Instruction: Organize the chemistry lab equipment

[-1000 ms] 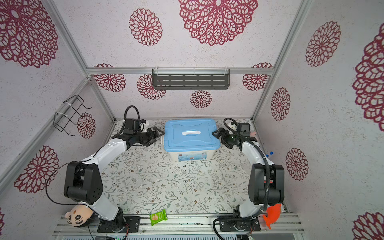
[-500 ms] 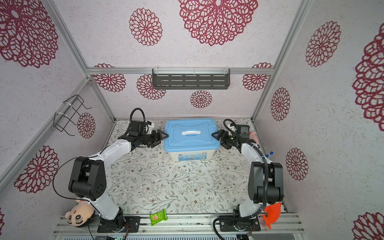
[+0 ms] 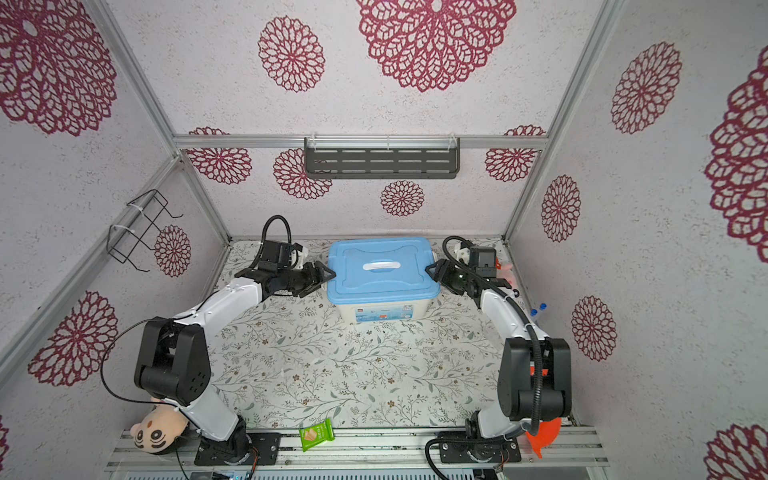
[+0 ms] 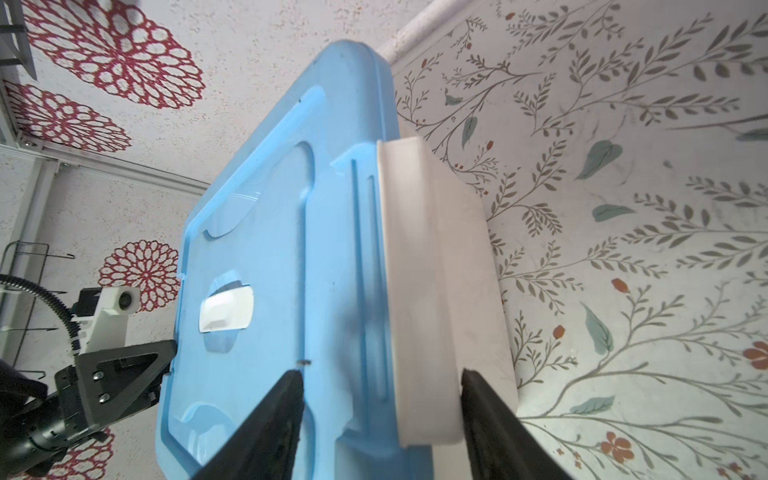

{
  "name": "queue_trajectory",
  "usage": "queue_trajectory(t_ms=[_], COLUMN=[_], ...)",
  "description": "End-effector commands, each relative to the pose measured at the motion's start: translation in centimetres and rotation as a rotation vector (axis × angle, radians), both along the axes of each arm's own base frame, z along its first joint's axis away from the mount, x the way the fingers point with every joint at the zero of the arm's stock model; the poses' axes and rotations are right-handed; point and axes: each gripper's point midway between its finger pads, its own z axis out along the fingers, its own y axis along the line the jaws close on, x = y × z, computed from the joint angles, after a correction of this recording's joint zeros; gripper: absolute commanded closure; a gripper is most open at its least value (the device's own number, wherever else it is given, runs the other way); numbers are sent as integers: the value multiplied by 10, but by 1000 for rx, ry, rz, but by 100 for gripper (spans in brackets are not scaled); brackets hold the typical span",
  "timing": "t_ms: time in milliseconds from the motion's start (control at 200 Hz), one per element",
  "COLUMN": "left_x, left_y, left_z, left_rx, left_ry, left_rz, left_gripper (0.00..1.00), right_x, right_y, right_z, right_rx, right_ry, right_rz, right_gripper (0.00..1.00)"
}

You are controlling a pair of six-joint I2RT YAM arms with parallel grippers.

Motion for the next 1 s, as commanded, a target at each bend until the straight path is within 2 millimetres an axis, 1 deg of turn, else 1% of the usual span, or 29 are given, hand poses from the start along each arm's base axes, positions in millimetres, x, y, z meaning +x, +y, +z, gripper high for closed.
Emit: queue_trajectory(t_ms=[0, 40, 105, 170, 295, 400, 515, 630, 761, 861, 926, 996], left_x=[-14, -14, -16, -17, -19, -19, -20, -21, -25, -29, -31, -31], left_y=[12, 13, 11, 9, 10, 7, 12, 17, 27, 37, 42, 47], left_z=[-11, -12, -15, -18, -22, -25, -26, -21, -19, -15, -13, -12], left_rx=[85, 84, 63, 47, 37, 20, 38, 49, 60, 24, -14, -49], left_ry=[55, 58, 64, 75, 85, 91, 101, 93, 102, 105, 97, 86], left_rz=[28, 35, 39, 37, 47, 54, 65, 83, 95, 124, 140, 151], left_gripper=[23, 23, 23, 23, 22, 22, 22, 22, 21, 17, 15, 14], right_x=[0, 1, 0, -3, -6, -11, -17, -20, -26, -29, -31, -32], right_y=[14, 14, 21, 25, 24, 33, 42, 49, 59, 64, 64, 61], right_z=[31, 29, 25, 18, 7, 3, -5, -11, -8, -6, -5, -7], right_rx=[-57, -82, -129, -213, -391, -529, -661, -704, -729, -715, -722, -735], right_ry=[-118, -112, -95, -78, -54, -61, -66, -59, -92, -101, -104, -105], right_rz=[47, 52, 86, 112, 111, 158, 209, 235, 252, 259, 263, 259], right_gripper=[40, 41, 43, 45, 47, 49, 49, 51, 51, 51, 51, 50])
